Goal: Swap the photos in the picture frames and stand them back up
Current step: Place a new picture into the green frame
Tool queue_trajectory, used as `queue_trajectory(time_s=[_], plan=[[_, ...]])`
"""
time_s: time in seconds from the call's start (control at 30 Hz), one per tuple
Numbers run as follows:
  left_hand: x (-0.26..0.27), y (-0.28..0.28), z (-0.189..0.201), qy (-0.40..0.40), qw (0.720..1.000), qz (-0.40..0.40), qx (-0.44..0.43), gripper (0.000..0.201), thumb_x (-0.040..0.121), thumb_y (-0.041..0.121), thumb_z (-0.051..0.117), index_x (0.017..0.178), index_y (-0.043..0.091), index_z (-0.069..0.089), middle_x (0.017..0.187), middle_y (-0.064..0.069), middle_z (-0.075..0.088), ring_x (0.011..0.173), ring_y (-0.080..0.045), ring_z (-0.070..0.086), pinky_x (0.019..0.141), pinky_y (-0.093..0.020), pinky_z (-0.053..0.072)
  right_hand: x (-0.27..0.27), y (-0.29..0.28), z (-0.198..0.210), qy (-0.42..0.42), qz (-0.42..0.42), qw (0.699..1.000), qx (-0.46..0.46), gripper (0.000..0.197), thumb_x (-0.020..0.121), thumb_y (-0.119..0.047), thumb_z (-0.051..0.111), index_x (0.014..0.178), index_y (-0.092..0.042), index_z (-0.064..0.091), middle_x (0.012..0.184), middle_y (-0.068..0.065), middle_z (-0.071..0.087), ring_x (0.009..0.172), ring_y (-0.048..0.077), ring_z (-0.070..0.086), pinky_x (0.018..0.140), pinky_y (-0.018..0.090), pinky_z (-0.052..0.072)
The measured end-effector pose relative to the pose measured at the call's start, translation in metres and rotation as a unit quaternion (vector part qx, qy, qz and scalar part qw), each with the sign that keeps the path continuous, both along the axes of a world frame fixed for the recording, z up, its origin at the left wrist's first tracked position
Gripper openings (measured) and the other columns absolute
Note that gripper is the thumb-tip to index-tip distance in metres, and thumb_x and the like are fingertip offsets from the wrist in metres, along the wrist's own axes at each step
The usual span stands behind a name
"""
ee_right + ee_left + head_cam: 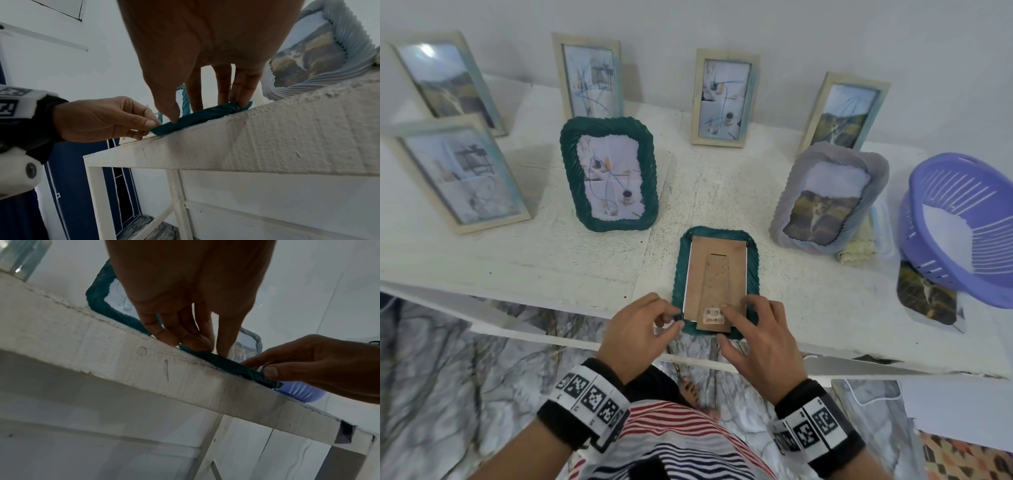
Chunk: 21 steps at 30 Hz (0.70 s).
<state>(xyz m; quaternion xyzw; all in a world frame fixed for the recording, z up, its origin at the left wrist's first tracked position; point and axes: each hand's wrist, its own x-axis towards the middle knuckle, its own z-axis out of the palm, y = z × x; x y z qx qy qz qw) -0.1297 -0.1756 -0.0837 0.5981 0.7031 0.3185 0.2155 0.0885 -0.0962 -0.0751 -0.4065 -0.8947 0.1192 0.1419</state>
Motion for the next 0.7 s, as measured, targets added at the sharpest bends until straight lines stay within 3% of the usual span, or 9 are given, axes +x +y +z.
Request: queue_trajectory(time_s=[0.07,0.2,0.37,0.7], plan=[[-0.003,0.001,0.000,-0.048,0.999,-0.001,-0.007,0.028,0.081,0.045,0.061,0.091,0.022,0.074,0.077,0.016,0.060,0.069,-0.002,0.060,0.066,-0.028,0.053,0.000,-0.001,-0.001,0.000,-0.001,1.000,-0.001,0.040,0.081,-0.043,0.060,0.113,-0.019,0.067,0.110,0.010,0.057,0.098,0.029,0.049,0.073,0.036,0.055],[-0.006,0.002,0.001,-0.087,0.996,-0.033,-0.012,0.016,0.083,0.016,0.075,0.097,0.021,0.077,0.080,0.017,0.063,0.073,-0.004,0.063,0.070,-0.021,0.052,-0.001,-0.001,-0.002,-0.004,-0.005,1.000,-0.001,0.041,0.082,-0.045,0.056,0.113,-0.020,0.068,0.112,0.010,0.057,0.101,0.029,0.049,0.073,0.036,0.056],[-0.008,0.002,-0.001,-0.073,0.997,0.000,0.004,0.015,0.078,0.016,0.081,0.090,0.023,0.078,0.077,0.010,0.062,0.076,-0.006,0.060,0.068,-0.006,0.042,0.001,-0.001,-0.001,-0.004,-0.004,1.000,-0.009,0.041,0.083,-0.046,0.056,0.114,-0.021,0.066,0.114,0.009,0.056,0.102,0.028,0.049,0.072,0.035,0.057],[-0.015,0.006,-0.006,-0.099,0.993,-0.067,-0.002,0.008,0.083,0.023,0.077,0.090,0.025,0.079,0.075,0.015,0.063,0.070,-0.007,0.060,0.067,-0.026,0.052,0.000,-0.001,-0.001,-0.012,-0.005,1.000,-0.014,0.042,0.083,-0.045,0.057,0.116,-0.021,0.067,0.115,0.009,0.056,0.104,0.027,0.048,0.073,0.036,0.057]])
